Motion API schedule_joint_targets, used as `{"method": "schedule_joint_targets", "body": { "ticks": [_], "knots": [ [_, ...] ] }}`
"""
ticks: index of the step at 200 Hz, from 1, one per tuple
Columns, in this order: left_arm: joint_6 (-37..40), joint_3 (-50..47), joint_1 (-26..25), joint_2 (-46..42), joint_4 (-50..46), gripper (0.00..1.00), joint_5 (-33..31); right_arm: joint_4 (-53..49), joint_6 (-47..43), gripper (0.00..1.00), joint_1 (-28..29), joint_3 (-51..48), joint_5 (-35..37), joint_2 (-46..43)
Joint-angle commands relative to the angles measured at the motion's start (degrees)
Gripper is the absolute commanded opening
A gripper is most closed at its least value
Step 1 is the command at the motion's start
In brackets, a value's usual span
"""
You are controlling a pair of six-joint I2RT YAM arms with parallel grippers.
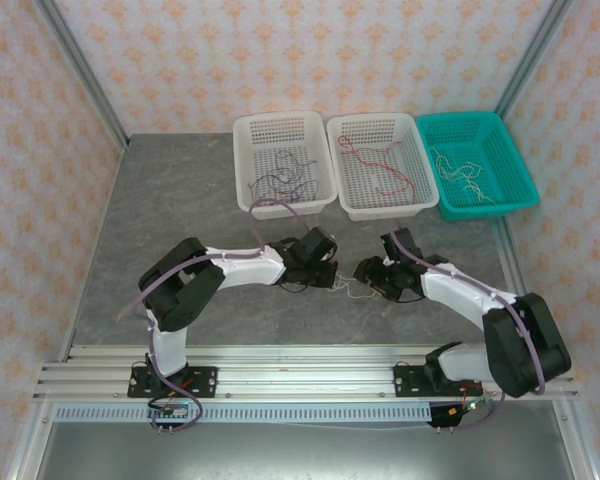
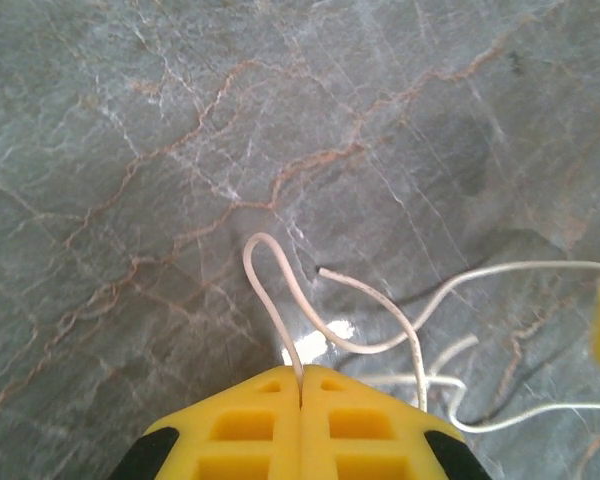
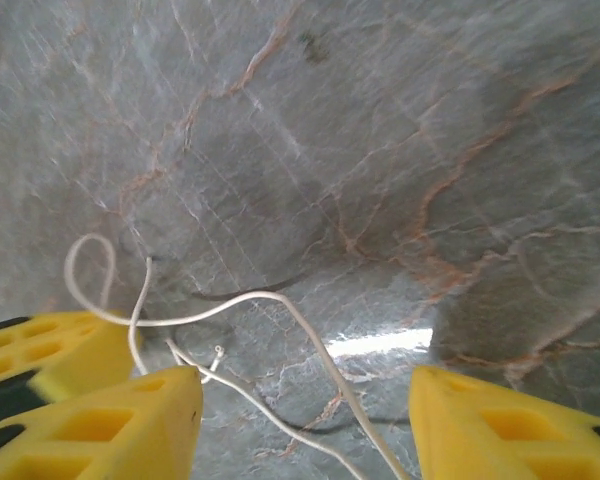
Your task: Untangle the cables
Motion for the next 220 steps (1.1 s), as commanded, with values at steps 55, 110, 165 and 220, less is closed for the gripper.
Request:
{"method": "schedule_joint_targets", "body": {
  "ticks": [55,110,165,220],
  "knots": [
    [4.9,-4.0,3.4,-17.5,-8.1,0.0,-6.3,0.2,1.7,0.0,2.2,-0.4,21.4,-1.8],
    [7.7,-12.9,16.6,-32.3,-10.1,0.0,-3.7,-7.0,-0.5,0.0,-3.8,-3.6,35.1,-15.9],
    [4.1,-15.4,16.5,-31.4,-2.0,0.0,3.5,-1.5,0.2,0.0,-4.1,-4.8,28.4,-14.5],
    [5.7,-18.9,15.8,-38.0,9.2,0.47,12.6,11.3,5.9,0.0,-6.6,-6.0,14.3,-26.9]
  ]
}}
